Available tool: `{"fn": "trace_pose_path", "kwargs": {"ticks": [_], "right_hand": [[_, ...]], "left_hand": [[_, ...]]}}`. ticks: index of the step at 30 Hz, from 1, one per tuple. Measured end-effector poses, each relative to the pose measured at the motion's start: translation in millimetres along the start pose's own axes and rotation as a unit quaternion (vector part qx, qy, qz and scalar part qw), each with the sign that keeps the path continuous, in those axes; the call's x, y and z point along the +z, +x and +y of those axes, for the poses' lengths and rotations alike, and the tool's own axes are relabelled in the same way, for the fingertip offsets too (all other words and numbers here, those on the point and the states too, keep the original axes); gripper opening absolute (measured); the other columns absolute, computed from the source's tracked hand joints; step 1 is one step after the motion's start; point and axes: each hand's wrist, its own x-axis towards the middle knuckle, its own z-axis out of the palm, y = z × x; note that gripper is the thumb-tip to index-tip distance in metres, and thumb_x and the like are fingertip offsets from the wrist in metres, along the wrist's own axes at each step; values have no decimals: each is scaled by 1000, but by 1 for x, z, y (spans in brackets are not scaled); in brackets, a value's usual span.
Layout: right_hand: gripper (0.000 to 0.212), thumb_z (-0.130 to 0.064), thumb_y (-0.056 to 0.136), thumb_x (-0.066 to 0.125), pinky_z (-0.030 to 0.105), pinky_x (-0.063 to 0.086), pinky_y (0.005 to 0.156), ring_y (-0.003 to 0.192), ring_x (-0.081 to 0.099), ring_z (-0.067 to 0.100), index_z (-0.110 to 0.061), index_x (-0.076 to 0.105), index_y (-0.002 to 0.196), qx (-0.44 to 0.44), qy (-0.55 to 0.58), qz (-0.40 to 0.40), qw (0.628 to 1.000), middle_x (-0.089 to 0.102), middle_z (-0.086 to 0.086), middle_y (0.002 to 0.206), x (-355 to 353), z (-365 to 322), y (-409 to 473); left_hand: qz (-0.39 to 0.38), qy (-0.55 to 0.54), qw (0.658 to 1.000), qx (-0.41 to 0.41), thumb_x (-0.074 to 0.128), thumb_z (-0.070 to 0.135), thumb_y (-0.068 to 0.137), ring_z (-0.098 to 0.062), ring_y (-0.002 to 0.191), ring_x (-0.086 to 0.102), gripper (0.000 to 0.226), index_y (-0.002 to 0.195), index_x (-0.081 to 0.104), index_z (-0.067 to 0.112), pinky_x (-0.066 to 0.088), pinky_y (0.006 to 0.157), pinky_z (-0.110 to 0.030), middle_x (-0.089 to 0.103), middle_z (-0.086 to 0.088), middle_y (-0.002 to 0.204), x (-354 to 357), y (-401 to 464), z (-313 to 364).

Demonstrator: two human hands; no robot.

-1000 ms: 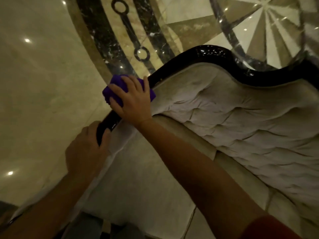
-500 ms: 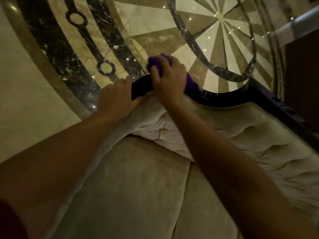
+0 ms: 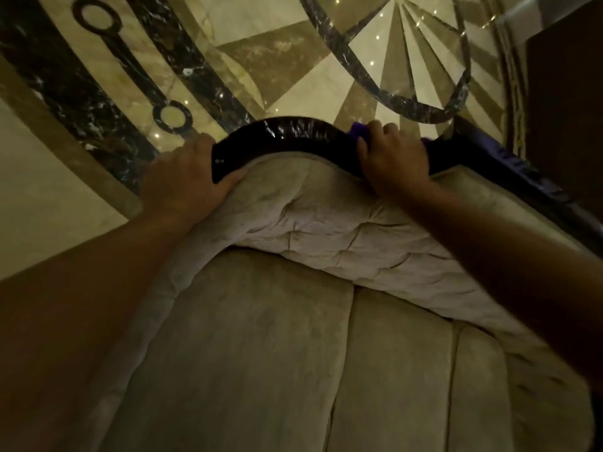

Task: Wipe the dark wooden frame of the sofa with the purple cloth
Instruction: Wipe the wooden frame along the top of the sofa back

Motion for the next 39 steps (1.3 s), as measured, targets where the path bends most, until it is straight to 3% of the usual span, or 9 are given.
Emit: {"fn": "trace_pose_path", "kwargs": {"ticks": [3, 9, 16, 20, 25, 29, 32, 34, 39], "right_hand": [[42, -40, 106, 36, 52, 49, 85, 96, 62, 42, -5, 56, 118, 5, -51, -9, 999, 64, 26, 109, -7, 2, 7], [32, -37, 98, 57, 43, 42, 102, 110, 58, 26, -18, 67, 122, 272, 360, 127, 884, 66, 7, 115, -9, -127, 17], [35, -36, 94, 54, 43, 43, 97, 107, 58, 23, -16, 66, 121, 7, 338, 91, 937, 65, 6, 116, -20, -143, 11], [36, -42, 103, 42, 38, 40, 76, 105, 62, 32, -18, 55, 127, 95, 163, -95, 978, 59, 7, 108, -24, -55, 34], [41, -41, 102, 41, 57, 43, 95, 114, 59, 45, -17, 47, 135, 30, -279, -233, 931, 58, 22, 127, -35, 3, 37], [38, -40, 102, 40, 50, 45, 91, 105, 59, 40, -12, 56, 122, 123, 38, -86, 988, 61, 18, 114, -13, -27, 22], [24, -41, 99, 47, 40, 53, 84, 92, 61, 22, -21, 59, 107, 223, 307, 63, 923, 61, 0, 96, 0, -77, 28], [28, -43, 93, 50, 40, 54, 81, 90, 61, 18, -22, 62, 107, 245, 370, 120, 888, 63, -4, 96, -6, -111, 34], [30, -39, 90, 60, 41, 49, 86, 90, 59, 21, -19, 71, 110, 125, 317, 155, 927, 67, 2, 99, -14, -158, 32]], "left_hand": [[-5, 11, 1000, 15, 45, 80, 90, -45, 80, 66, 79, 116, 53, 5, 53, 66, -50, 66, -26, 98, -1, 2, 3], [0, 36, 999, 7, 51, 75, 92, -44, 75, 66, 72, 112, 54, 6, 52, 63, -48, 64, -24, 96, 3, 5, 4], [0, 35, 999, -2, 54, 75, 90, -44, 71, 65, 69, 107, 51, 8, 53, 60, -48, 64, -22, 93, 3, 5, 3], [-6, 13, 1000, 20, 55, 71, 92, -45, 74, 65, 71, 108, 53, 2, 52, 62, -50, 63, -27, 96, 1, 5, -1], [-7, 8, 1000, 29, 55, 71, 92, -43, 72, 65, 70, 108, 53, 3, 50, 61, -48, 63, -26, 95, 2, 5, -2], [0, 1, 1000, 30, 55, 70, 92, -40, 71, 63, 68, 107, 53, 4, 53, 59, -46, 62, -22, 92, 6, 5, -4], [11, 1, 999, 35, 56, 70, 92, -37, 67, 63, 65, 103, 52, 6, 49, 55, -41, 62, -20, 88, 9, 3, -5], [8, 3, 999, 33, 53, 72, 93, -37, 66, 63, 66, 102, 51, 7, 45, 55, -39, 62, -19, 87, 12, 4, -5], [21, 3, 999, 27, 45, 76, 91, -37, 69, 63, 68, 106, 50, 10, 49, 58, -43, 63, -18, 89, 15, 3, -8]]}}
